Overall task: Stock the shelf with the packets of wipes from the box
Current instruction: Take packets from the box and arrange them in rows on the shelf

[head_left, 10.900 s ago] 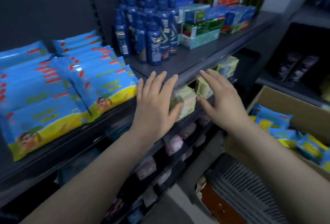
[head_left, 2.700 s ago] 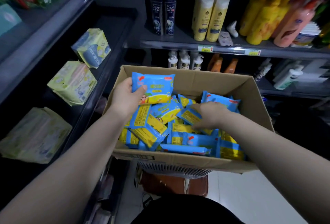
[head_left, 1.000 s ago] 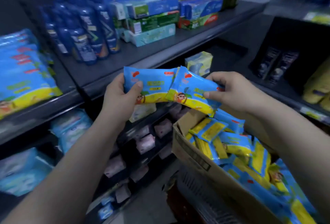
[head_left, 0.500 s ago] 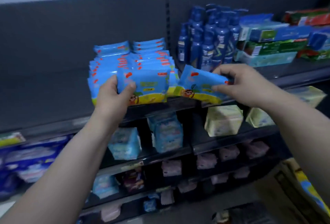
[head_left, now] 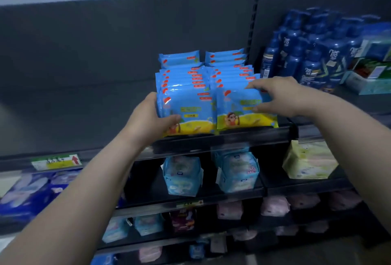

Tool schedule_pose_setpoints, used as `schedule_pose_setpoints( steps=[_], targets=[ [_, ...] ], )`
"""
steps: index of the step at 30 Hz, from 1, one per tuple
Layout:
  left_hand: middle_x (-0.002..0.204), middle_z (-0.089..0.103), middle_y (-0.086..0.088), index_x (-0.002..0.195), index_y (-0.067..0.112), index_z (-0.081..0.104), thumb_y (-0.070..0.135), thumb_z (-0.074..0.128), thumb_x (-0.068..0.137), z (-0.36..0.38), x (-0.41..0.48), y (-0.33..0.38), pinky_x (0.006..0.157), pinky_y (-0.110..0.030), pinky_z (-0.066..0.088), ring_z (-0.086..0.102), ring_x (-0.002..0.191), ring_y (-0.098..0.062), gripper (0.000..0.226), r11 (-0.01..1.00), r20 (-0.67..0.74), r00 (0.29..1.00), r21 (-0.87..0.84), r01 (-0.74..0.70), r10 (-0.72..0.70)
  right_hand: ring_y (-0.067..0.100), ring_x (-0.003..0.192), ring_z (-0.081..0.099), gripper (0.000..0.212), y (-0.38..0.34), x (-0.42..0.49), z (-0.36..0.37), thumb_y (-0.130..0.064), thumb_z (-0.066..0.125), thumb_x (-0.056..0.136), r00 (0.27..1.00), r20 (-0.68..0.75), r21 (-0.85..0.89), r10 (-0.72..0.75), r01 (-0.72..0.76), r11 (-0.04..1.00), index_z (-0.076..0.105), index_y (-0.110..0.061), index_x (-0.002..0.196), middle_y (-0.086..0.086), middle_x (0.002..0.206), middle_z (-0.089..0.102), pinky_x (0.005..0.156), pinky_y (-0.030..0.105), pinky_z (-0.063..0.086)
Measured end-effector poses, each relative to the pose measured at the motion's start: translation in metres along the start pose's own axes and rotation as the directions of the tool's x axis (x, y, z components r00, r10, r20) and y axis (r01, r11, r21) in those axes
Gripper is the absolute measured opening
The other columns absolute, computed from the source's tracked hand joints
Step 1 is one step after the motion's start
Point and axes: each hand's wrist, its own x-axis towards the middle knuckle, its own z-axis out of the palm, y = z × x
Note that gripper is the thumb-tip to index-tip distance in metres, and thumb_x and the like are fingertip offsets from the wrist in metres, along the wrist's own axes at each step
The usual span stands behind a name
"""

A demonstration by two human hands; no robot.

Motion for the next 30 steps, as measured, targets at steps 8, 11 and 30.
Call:
schedule_pose_setpoints(
  steps=[8,11,30],
  targets=[
    [0.093,0.047,0.006,0.095,0.017,0.04,0.035,0.071,0.079,0.019,0.011,-0.001,0.082,-0.039,0.036,0.051,0.094,-0.023,0.039,0.972,-0.203,0.971,0.223,-0.079,0.125,0.032,0.117,0.038,0.054,-0.005,0.02,0.022,-0.03,0.068,0.082,0.941,-0.336,-0.147,-0.045,-0.005,0.989,0.049,-0.025,0.133,0.01,0.126,0.045,0.104,0.044,0.023],
    [0.113,0.044,-0.003,0.12,0.016,0.04,0.038,0.074,0.075,0.022,0.01,-0.002,0.086,-0.041,0.032,0.047,0.108,-0.027,0.06,0.963,-0.234,0.965,0.264,-0.055,0.12,0.033,0.12,0.037,0.062,-0.003,0.014,0.034,-0.034,0.066,0.084,0.941,-0.333,-0.182,-0.058,-0.003,0.983,0.041,-0.028,0.14,0.009,0.129,0.042,0.106,0.046,0.022],
    [0.144,0.036,-0.016,0.141,0.014,0.035,0.04,0.048,0.087,0.145,-0.045,0.089,0.108,-0.053,0.029,0.033,0.133,-0.035,0.062,0.751,0.009,0.782,0.272,-0.601,0.623,0.029,0.137,0.032,0.064,0.061,-0.112,0.047,-0.028,0.06,0.088,0.847,-0.521,0.057,0.107,-0.091,0.994,0.033,-0.018,0.146,0.01,0.148,0.037,0.112,0.042,0.027]
  ],
)
